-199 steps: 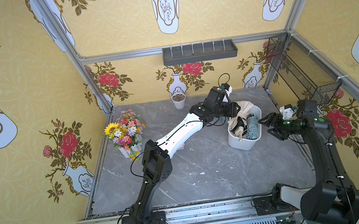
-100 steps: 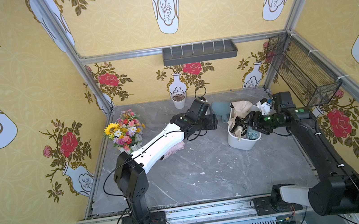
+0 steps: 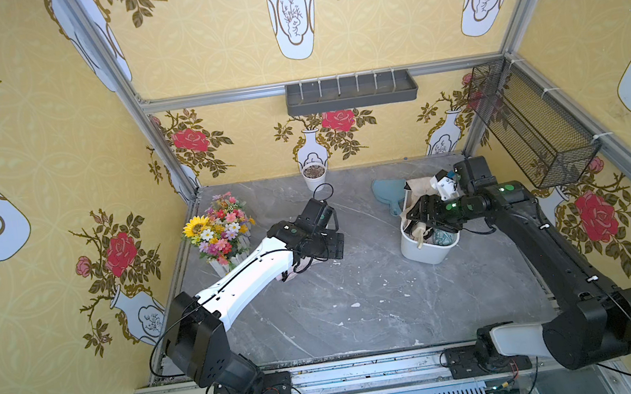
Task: Put the umbrella into the storage box
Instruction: Pick up the umbrella from the center of the board.
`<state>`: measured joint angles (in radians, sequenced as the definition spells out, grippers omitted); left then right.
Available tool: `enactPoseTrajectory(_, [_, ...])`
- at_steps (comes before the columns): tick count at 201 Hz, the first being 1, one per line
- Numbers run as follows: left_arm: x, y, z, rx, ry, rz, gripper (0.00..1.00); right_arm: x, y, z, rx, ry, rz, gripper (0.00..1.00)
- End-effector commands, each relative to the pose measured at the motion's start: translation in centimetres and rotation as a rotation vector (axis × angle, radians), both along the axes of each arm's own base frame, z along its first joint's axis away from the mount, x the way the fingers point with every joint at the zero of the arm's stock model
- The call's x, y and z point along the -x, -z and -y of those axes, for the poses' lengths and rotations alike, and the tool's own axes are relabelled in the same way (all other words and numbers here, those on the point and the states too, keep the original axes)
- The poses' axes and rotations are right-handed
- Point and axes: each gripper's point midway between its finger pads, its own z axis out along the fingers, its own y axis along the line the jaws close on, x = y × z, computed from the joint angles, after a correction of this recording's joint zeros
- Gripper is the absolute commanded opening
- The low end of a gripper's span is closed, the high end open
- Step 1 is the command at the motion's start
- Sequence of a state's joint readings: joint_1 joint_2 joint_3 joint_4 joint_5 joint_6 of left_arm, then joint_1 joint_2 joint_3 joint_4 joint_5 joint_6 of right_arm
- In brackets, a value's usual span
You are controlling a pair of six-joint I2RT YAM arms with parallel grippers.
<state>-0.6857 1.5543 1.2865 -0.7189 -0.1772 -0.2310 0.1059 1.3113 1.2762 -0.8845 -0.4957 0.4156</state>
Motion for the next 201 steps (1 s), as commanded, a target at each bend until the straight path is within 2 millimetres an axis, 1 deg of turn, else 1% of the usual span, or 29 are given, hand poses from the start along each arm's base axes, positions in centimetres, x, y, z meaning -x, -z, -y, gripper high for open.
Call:
enactPoseTrajectory(1, [-0.2,1.7,-2.3,-0.128,0.050,-0.025,0.87,-0.3,-0.3,-0.4,0.010,0.001,0.019,0.77])
enactPoseTrajectory(20, [-0.6,2.8,-3.6,-0.227,0.075,-0.052,0.87,-0.3,-0.5,-0.5,0.011,0.001,0.025,0.77])
enactPoseTrajectory(39, [-0.3,4.7,-4.7,-0.328,0.123,-0.102,0.88,-0.3,-0.7,-0.5,0.013,0.003,0.033,0.77])
enactPoseTrajectory(59, [-0.6,6.0,-6.3,-0.399,0.108,-0.149,0.88,-0.3,-0.9,-0.5,0.014,0.001,0.037,0.77])
enactPoseTrajectory(95, [-2.1,6.4,-6.8,-0.403,0.135,-0.112,0.88,-0.1,-0.8,-0.5,0.012,0.001,0.036,0.77])
enactPoseTrajectory(117, [-2.6,7.2,-7.5,-0.416,0.160,-0.113,0.88,-0.2,-0.9,-0.4,0.014,0.004,0.036,0.77])
enactPoseTrajectory(148, [-2.1,8.3,-7.7,-0.362,0.194,-0.171,0.87,-0.4,-1.0,-0.4,0.019,0.006,0.043,0.77])
enactPoseTrajectory(169, [-1.8,9.4,-8.5,-0.379,0.196,-0.200,0.87,-0.7,-1.1,-0.5,0.013,0.008,0.042,0.77])
enactPoseTrajectory(201, [-1.4,11.2,-8.4,-0.364,0.215,-0.247,0.83,-0.9,-1.2,-0.6,0.008,0.013,0.044,0.76])
